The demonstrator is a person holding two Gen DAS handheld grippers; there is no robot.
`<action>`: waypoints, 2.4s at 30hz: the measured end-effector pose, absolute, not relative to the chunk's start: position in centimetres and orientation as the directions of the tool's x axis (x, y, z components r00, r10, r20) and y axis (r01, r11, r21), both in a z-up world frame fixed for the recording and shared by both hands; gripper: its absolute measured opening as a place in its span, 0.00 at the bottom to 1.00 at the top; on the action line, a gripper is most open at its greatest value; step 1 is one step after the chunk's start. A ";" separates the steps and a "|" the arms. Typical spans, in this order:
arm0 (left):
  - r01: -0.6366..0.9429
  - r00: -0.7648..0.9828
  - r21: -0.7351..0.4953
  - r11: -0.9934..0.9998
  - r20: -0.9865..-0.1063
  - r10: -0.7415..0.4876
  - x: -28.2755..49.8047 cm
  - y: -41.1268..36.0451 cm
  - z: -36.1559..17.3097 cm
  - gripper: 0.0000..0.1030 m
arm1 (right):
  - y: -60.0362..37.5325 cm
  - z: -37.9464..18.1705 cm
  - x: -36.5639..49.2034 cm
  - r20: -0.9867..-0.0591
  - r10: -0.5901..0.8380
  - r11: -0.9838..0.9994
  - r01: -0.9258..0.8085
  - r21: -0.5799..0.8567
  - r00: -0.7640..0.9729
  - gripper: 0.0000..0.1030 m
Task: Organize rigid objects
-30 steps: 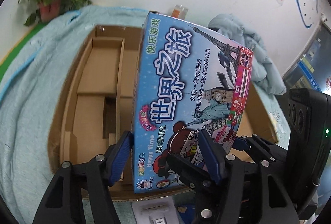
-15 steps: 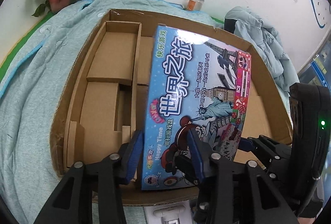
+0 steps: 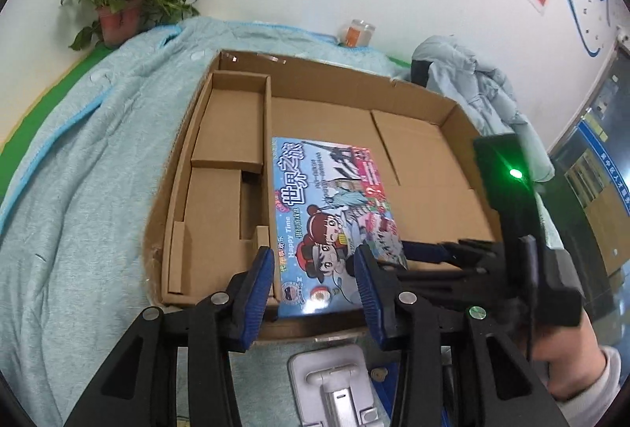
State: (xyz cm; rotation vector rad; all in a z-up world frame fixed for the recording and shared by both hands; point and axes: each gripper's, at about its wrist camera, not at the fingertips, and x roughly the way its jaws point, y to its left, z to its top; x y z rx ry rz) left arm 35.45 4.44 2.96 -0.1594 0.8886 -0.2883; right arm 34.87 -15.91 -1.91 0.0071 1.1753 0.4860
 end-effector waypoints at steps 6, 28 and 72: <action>0.203 0.685 -0.224 0.953 -0.663 -0.302 32.0 4.7 5.8 0.70 | -17.6 -0.5 33.3 -0.867 0.346 0.899 -0.391 0.198 0.359 0.78; 0.215 0.827 -0.093 0.972 -0.512 -0.232 18.4 0.9 12.7 0.99 | -28.8 6.3 15.2 -0.714 0.302 0.953 -0.217 0.212 0.631 0.88; 0.328 0.584 -0.287 0.900 -0.688 -0.432 10.9 -3.6 3.1 0.99 | -35.0 -0.4 10.6 -0.669 0.464 0.886 -0.315 0.341 0.581 1.00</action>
